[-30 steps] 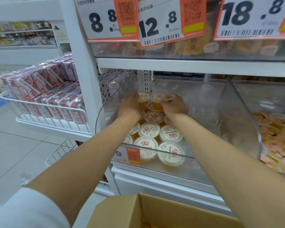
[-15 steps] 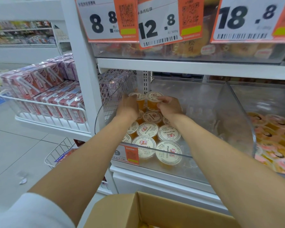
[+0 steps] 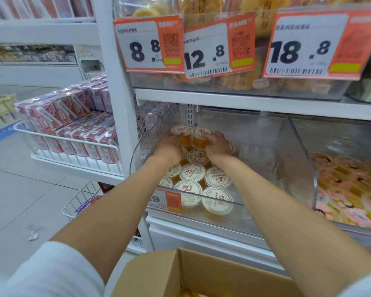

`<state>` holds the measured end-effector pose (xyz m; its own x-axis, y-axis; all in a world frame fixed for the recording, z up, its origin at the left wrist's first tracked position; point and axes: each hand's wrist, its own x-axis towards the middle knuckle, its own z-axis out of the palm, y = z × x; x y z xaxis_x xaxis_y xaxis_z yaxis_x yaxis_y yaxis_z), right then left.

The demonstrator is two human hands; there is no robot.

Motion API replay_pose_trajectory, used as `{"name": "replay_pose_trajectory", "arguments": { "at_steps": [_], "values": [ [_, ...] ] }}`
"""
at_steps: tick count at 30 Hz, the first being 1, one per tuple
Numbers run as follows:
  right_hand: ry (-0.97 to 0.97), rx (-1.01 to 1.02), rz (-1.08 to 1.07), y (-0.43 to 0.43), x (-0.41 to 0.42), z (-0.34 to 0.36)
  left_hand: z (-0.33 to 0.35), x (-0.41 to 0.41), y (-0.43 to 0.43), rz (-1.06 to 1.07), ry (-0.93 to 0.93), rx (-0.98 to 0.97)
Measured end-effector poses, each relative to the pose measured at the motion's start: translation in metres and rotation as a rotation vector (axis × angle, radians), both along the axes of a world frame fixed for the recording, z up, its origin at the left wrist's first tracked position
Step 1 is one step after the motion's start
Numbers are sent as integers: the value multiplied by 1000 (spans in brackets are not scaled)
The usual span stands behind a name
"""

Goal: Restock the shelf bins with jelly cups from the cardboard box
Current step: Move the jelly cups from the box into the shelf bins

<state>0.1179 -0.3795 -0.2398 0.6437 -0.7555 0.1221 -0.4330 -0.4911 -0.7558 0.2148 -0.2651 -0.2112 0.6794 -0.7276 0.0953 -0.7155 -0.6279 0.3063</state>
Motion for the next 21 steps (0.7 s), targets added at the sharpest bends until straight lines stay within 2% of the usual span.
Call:
{"name": "replay_pose_trajectory", "arguments": {
  "at_steps": [2, 4, 9, 11, 14, 17, 21],
  "values": [
    [56, -31, 29, 0, -4, -1, 2, -8, 5, -28, 44, 61],
    [87, -84, 5, 2, -8, 4, 4, -10, 11, -33, 85, 33],
    [-66, -155, -13, 32, -50, 31, 17, -40, 38, 45, 138, -310],
    [-58, -316, 14, 58, -89, 40, 25, -75, 54, 34, 204, -403],
    [-73, -532, 6, 98, -147, 42, 28, -137, 80, -21, 261, -437],
    [1, -557, 39, 126, -198, 19, 10, -190, 101, -52, 311, -366],
    [337, -305, 124, 142, -266, -57, -65, -230, 115, -106, 344, 64]
  ]
}}
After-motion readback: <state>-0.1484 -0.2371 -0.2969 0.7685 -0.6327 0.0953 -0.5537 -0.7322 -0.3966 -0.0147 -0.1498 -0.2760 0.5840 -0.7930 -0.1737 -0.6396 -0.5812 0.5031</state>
